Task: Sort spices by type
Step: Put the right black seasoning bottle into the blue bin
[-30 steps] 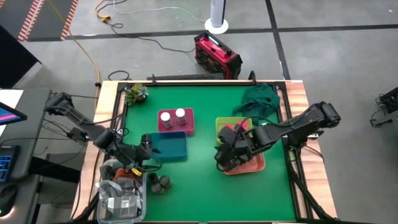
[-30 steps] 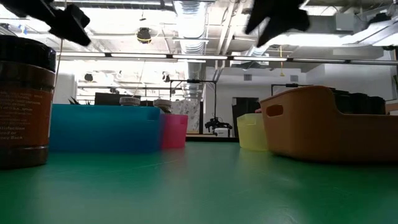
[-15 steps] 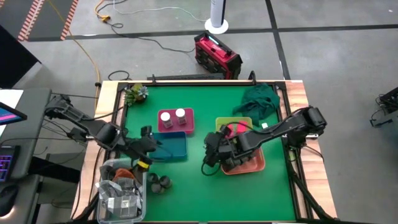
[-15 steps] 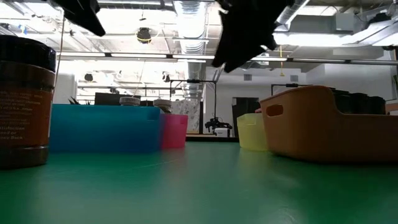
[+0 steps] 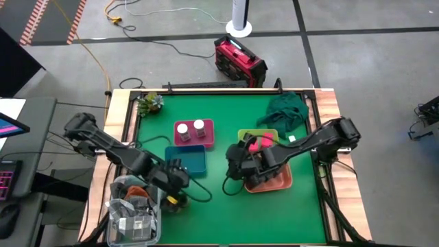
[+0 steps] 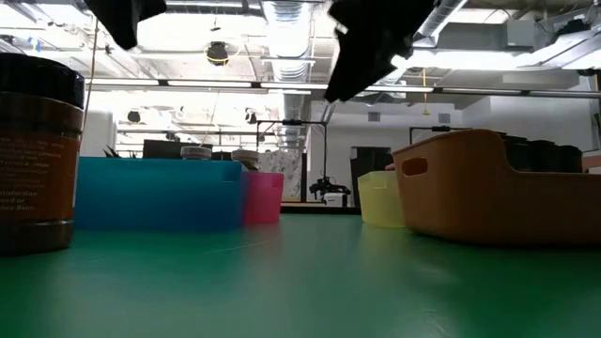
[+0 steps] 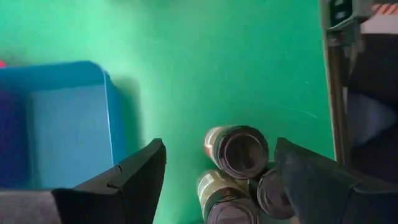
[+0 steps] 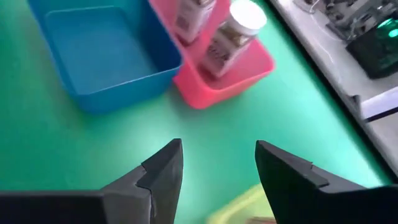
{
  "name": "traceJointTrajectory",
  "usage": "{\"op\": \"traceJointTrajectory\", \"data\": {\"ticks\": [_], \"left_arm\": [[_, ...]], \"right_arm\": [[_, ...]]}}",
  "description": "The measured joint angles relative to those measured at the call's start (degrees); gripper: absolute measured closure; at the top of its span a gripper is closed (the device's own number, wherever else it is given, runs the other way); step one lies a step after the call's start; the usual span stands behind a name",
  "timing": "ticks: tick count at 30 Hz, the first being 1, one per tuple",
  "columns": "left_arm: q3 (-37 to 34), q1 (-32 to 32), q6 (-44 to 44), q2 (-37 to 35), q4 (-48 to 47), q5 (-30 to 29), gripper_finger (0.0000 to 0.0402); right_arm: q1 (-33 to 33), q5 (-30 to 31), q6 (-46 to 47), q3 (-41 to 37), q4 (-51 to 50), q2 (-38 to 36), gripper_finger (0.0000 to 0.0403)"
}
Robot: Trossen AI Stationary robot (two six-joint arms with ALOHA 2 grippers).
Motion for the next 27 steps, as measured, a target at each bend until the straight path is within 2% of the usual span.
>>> {"op": "traceJointTrajectory", "data": {"ticks": [3,8,16,21,27], "left_arm": [[3.4,-0.2,-3.5,4.4,-3.7,-0.1,0.0118],[4.8,-0.3,-7.0,9.7,-5.2,0.9,0.0112],[7.5,-0.3,-8.6,11.3,-4.7,1.4,0.0071],[8.6,-0.8,-10.0,11.2,-4.4,1.9,0.0047],[7.4,-0.8,-11.5,11.3,-3.9,0.0,0.0042]], "right_arm": [[-1.2,1.2,-0.2,0.0,-3.0,-3.1,0.0175],[-1.4,5.3,3.3,0.0,-11.6,-8.6,0.0179],[2.3,15.6,21.0,0.0,-27.5,-13.7,0.0205],[6.2,20.1,24.3,0.0,-29.8,-13.6,0.0215],[6.6,20.6,24.5,0.0,-29.5,-13.6,0.0218]]}}
